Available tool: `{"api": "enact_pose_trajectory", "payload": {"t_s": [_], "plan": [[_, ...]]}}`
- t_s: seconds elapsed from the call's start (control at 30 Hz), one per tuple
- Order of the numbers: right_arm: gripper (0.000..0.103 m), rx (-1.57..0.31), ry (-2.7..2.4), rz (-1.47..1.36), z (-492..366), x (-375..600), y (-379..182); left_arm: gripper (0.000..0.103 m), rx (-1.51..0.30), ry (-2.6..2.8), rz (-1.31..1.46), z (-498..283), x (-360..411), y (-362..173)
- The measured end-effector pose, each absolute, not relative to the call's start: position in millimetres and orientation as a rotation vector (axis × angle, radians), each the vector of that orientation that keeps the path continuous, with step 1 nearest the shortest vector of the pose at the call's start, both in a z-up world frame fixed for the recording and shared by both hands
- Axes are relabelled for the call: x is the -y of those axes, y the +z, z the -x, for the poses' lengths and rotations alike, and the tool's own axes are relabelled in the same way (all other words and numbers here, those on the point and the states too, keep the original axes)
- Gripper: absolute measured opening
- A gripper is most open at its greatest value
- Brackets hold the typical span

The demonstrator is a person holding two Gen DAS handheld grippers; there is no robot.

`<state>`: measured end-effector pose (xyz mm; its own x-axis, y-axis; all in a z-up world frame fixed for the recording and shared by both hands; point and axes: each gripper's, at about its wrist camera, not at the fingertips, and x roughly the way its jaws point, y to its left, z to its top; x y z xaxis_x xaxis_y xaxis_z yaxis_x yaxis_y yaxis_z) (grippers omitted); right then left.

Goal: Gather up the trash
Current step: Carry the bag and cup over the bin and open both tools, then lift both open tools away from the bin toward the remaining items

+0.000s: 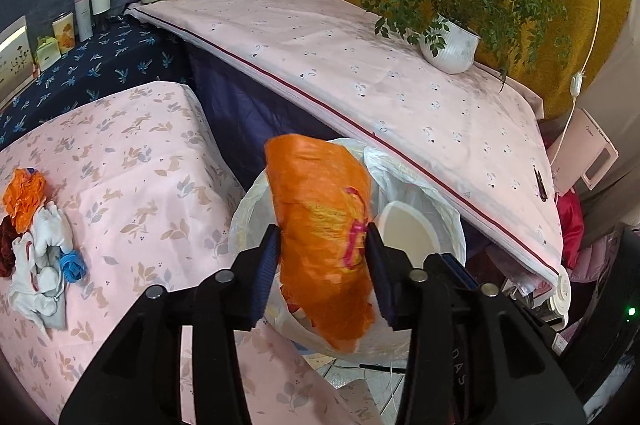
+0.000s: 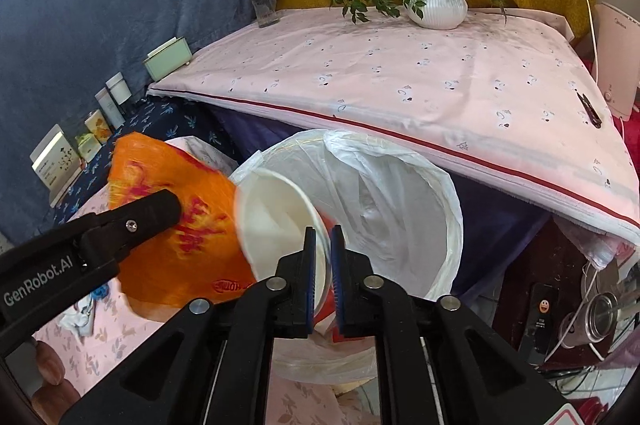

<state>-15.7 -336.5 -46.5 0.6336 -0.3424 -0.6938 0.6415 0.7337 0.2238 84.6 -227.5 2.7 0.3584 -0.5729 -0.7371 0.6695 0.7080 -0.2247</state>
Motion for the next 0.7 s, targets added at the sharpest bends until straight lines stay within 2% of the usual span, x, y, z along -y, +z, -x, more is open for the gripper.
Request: {"api": "enact_pose_trajectory", "payload": {"t_s": [0.1, 0.7], "plan": [[0.023, -0.672, -0.59, -0.487, 15, 337, -47, 0.048, -0.901, -0.788, -0.12, -86, 225, 0], [0.028, -0.684, -0.563, -0.456, 9, 318, -43, 0.048, -0.909, -0.733, -0.086, -96, 200, -4]]}}
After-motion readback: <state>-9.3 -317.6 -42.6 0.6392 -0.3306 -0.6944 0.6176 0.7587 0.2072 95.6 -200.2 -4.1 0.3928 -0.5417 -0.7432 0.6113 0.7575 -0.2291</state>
